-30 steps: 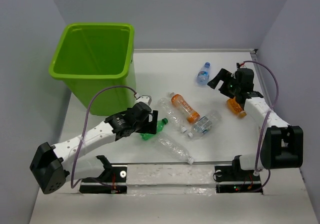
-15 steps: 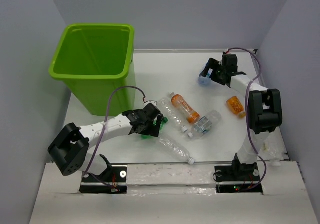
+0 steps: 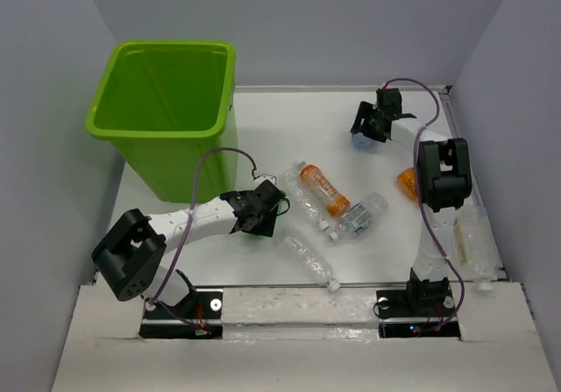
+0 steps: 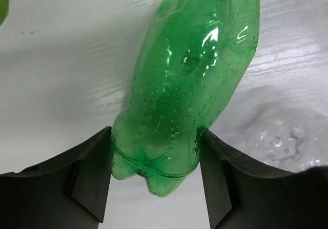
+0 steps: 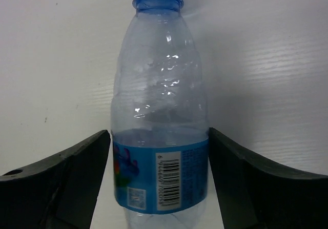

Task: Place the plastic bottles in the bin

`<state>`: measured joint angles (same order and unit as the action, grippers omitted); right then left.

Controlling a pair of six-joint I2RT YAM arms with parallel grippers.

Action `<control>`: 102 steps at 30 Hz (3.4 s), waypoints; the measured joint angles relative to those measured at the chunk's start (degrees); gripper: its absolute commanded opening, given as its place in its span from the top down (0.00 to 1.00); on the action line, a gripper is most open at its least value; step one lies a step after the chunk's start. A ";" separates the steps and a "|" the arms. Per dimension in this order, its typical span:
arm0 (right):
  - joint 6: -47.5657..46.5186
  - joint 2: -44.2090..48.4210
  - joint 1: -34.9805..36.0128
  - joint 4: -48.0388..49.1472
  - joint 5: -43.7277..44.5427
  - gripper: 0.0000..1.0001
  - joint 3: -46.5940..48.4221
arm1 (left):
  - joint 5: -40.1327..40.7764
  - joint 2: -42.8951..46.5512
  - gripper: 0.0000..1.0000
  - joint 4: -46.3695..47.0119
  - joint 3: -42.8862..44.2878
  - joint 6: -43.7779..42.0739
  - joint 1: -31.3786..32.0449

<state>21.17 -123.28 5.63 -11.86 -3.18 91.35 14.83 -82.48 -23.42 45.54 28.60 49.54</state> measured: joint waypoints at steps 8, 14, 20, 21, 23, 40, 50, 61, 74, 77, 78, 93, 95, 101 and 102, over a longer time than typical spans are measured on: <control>3.15 2.47 1.22 1.03 -2.12 0.82 -3.26 | 2.01 9.86 0.57 -1.90 1.53 0.52 0.00; 3.48 15.50 1.64 2.54 -1.68 0.83 -10.34 | -1.81 19.67 0.57 -0.83 9.55 -0.22 0.20; 3.48 38.77 4.81 7.26 -0.85 0.83 -18.86 | -4.26 26.27 0.57 5.09 22.71 -4.09 0.61; 3.45 41.13 5.99 7.78 -0.61 0.83 -19.67 | -3.76 27.02 0.57 6.32 24.79 -4.66 0.61; 3.43 45.97 8.92 8.66 -0.44 0.83 -21.55 | -1.11 28.26 0.57 8.90 28.52 -5.84 0.61; -4.02 41.64 37.90 3.67 4.48 0.83 1.57 | 12.37 20.55 0.01 5.81 38.25 -9.64 -29.77; -9.68 10.51 48.02 -0.92 4.24 0.60 47.69 | 5.20 32.85 0.01 0.50 36.09 -7.65 -30.97; -10.97 -2.73 49.81 -0.72 1.68 0.15 53.07 | -10.56 48.15 0.01 -9.81 35.41 -4.35 -31.04; -7.45 62.75 29.64 4.83 8.26 0.48 -20.50 | -35.69 43.17 0.01 -5.97 20.55 -1.27 -30.14; -4.81 68.74 19.56 2.14 7.87 0.36 -32.74 | -34.01 43.45 0.01 -4.35 16.33 -0.24 -25.14; -4.22 68.30 18.71 1.01 7.45 0.28 -35.87 | -32.48 43.45 0.01 -3.96 15.45 0.15 -22.14; 12.48 75.47 18.80 -12.04 16.26 0.00 -54.73 | 9.62 21.33 0.01 0.28 1.81 22.51 24.44; 14.38 76.41 18.80 -12.98 17.31 0.00 -55.60 | 11.23 19.91 0.01 0.76 -1.38 26.53 25.33; 18.36 75.87 18.80 -16.24 18.05 0.00 -58.73 | 12.72 13.92 0.01 4.24 -4.04 33.81 25.35; 18.84 75.41 18.80 -16.24 18.21 0.00 -58.90 | 12.83 12.63 0.01 4.70 -3.98 34.93 25.35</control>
<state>40.01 -47.88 24.43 -28.10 15.03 32.45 27.66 -69.84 -18.72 41.56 63.53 74.89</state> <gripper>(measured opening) 0.994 0.989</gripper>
